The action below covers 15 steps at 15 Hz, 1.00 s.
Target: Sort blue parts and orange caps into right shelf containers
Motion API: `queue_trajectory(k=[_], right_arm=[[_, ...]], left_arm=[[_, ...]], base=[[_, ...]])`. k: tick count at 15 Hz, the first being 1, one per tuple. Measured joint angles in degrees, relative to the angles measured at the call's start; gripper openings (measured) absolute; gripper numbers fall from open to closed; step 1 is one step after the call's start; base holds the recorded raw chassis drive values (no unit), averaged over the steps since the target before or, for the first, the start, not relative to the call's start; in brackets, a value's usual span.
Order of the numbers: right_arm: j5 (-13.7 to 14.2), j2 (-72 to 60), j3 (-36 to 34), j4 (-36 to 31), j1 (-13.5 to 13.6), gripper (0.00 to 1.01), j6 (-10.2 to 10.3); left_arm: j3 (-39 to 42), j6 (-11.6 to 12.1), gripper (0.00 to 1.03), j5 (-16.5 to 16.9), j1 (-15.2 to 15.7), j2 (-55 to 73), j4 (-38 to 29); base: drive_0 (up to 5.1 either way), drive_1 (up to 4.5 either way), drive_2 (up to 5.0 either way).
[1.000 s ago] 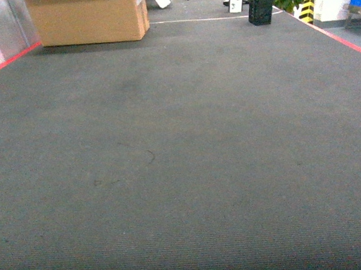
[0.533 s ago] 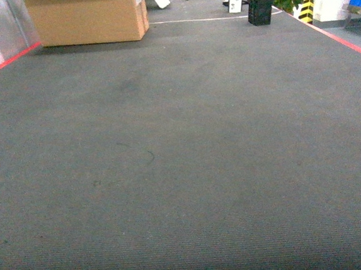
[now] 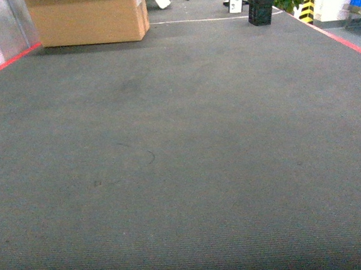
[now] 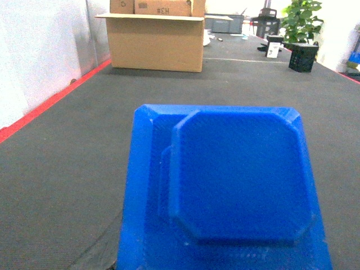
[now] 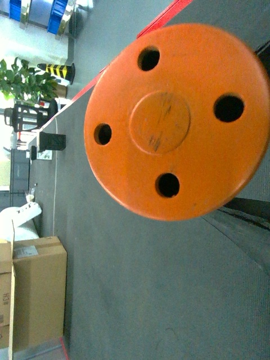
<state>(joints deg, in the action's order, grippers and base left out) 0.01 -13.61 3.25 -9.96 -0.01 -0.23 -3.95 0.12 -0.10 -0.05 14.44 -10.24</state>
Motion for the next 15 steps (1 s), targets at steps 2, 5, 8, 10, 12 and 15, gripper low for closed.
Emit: queue_trajectory(k=[2,5,8,10,12,15], right_arm=[[0.0,3.2,-1.5,1.3,0.0,0.41,0.0],[0.0,13.3,-2.3,9.4,0.0,0.41,0.1],[0.0,13.3,-2.5,10.1,0.0,0.41,0.2],[0.0,13.3,-2.5,10.3,0.0,0.41,0.2],[0.0,13.3,-2.5,10.3,0.0,0.41,0.2],[0.0,13.3,-2.5,10.3,0.0,0.41,0.2]], left_arm=[[1.5,0.0,0.43,0.1,0.0,-3.3,1.9],[3.3,0.0,0.43,0.1,0.1,-13.9,12.0],[3.3,-0.1,0.43,0.1,0.0,-13.8,11.3],[3.3,-0.1,0.43,0.1,0.0,-13.8,10.7],[3.3,-0.1,0.43,0.1,0.0,-13.8,10.7],[3.3,-0.1,0.43,0.1,0.0,-13.8,10.6]], base=[[0.0,0.0,0.0],[0.0,0.0,0.0],[0.0,0.0,0.0],[0.0,0.0,0.0],[0.0,0.0,0.0],[0.0,0.0,0.0]])
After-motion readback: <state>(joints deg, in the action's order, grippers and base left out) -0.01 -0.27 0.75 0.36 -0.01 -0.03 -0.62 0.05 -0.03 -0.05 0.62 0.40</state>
